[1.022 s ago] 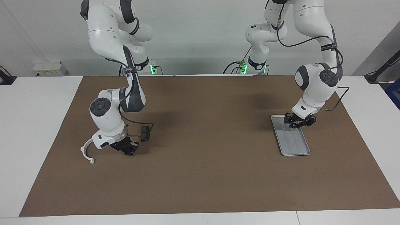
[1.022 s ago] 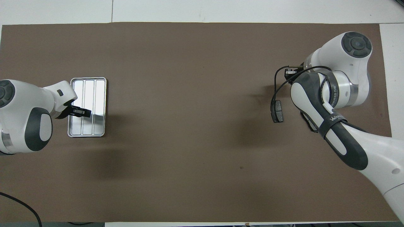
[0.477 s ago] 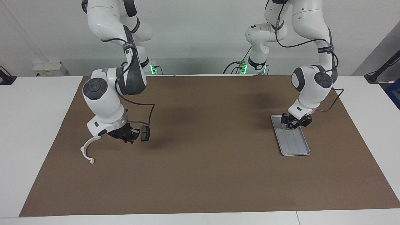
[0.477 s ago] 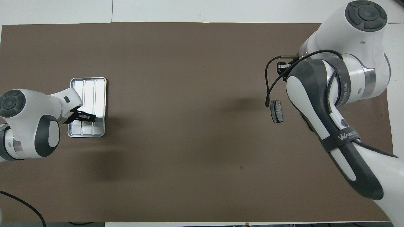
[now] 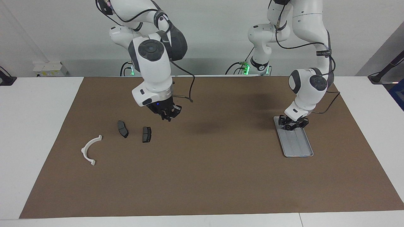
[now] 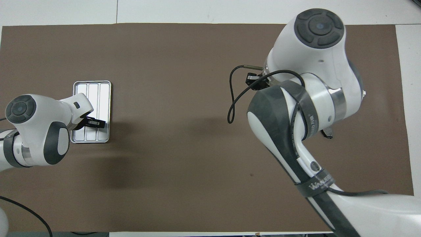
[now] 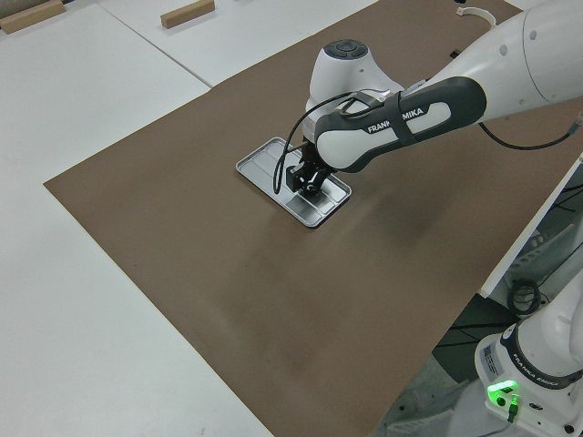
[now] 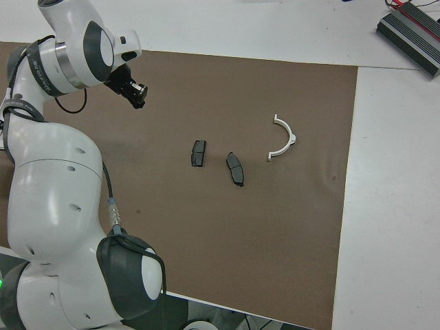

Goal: Pick bearing gear from pile to tray

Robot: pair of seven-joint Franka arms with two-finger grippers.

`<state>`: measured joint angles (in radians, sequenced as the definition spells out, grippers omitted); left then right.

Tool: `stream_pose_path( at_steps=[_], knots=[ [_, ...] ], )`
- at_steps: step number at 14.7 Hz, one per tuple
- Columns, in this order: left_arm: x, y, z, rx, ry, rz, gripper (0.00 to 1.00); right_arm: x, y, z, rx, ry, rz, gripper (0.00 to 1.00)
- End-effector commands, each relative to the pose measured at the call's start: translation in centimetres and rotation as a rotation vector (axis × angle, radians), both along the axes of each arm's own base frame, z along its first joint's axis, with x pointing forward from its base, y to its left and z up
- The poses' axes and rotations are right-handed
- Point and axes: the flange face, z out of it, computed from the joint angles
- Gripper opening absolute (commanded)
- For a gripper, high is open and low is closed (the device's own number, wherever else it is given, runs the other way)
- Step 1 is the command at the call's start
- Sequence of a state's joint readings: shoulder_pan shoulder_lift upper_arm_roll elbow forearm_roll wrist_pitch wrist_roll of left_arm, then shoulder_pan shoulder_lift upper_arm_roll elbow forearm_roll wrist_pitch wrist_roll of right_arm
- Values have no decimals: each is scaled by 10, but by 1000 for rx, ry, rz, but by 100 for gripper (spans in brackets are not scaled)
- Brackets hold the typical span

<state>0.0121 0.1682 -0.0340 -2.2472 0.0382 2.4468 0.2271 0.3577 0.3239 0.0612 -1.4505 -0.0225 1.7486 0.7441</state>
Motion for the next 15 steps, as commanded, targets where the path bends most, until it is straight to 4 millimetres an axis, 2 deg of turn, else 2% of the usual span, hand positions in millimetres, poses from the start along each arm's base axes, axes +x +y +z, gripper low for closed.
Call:
stream_pose_path(
  at_steps=[1,2,3,5,7,9,10,12,13,15],
  knots=[
    [-8,-10,-6,-8,-5,7,41,-14,31,6,34,3,-79,0],
    [-7,-10,-5,-8,-7,4,82,-21,46,3,36,0,-95,0],
    [-8,-11,-6,-6,-5,0,92,-29,64,-1,39,-5,-115,0],
    [-8,-19,-5,-6,-5,-13,94,-42,90,-18,34,-9,-134,0],
    [-7,-27,-4,-6,-10,-23,94,-45,96,-35,35,-13,-146,0],
    [-6,-42,-2,-10,-15,15,94,-53,112,-59,29,-15,-147,0],
    [-4,-53,0,-11,-19,26,97,-55,112,-70,33,-20,-149,0],
    [-3,-56,5,-11,-19,28,100,-58,113,-87,35,-24,-146,0],
    [-4,-55,11,-8,-4,30,100,-58,112,-96,39,-31,-152,0],
    [9,-57,39,0,37,59,100,-64,121,-117,40,-34,-140,0]
  ],
)
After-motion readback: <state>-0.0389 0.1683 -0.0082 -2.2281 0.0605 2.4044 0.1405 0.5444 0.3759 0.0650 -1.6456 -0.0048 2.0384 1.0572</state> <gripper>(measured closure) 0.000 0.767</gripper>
